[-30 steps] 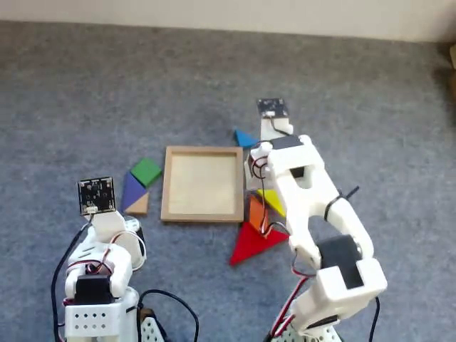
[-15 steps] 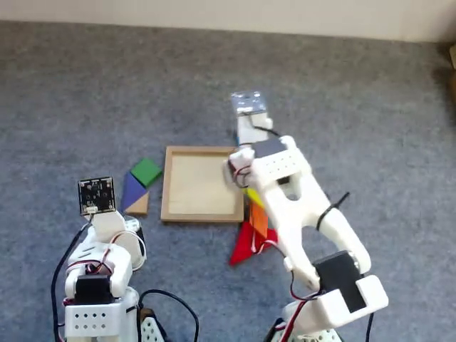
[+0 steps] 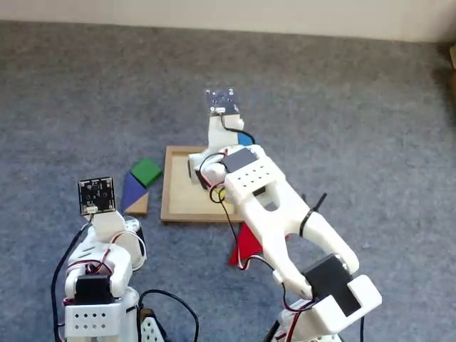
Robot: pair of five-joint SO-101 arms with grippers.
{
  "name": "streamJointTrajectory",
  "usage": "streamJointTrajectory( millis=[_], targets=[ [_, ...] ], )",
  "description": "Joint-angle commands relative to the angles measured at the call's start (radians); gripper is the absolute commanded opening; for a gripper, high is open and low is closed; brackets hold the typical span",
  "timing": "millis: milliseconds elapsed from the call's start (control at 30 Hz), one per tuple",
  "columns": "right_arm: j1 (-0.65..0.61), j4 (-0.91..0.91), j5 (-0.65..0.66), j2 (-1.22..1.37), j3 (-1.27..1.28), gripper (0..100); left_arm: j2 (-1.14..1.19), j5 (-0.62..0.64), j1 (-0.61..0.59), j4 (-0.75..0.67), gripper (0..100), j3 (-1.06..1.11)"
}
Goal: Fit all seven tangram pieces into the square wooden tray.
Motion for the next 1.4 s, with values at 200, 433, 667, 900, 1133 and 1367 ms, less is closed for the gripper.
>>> streamJointTrajectory(
  millis=[200, 433, 667, 900, 1133, 1367],
  targets=[
    [0.012, -0.03, -0.011, 0.14, -0.079, 11.2, -0.002, -0.006, -0.015, 0.003, 0, 0.021],
    [0.048, -0.027, 0.046, 0.145, -0.093, 11.4, -0.002, -0.006, -0.015, 0.003, 0, 0.021],
    [0.044, -0.027, 0.052, 0.145, -0.093, 24.9, -0.002, -0.006, -0.015, 0.003, 0, 0.021],
    [0.041, -0.027, 0.052, 0.143, -0.091, 27.7, -0.002, -0.006, -0.015, 0.003, 0, 0.021],
    [-0.012, 0.073, 0.06, 0.137, -0.096, 27.7, -0.002, -0.006, -0.015, 0.003, 0, 0.021],
    [0.007, 0.13, 0.06, 0.143, -0.168, 19.0, -0.002, -0.006, -0.015, 0.003, 0, 0.021]
  ],
)
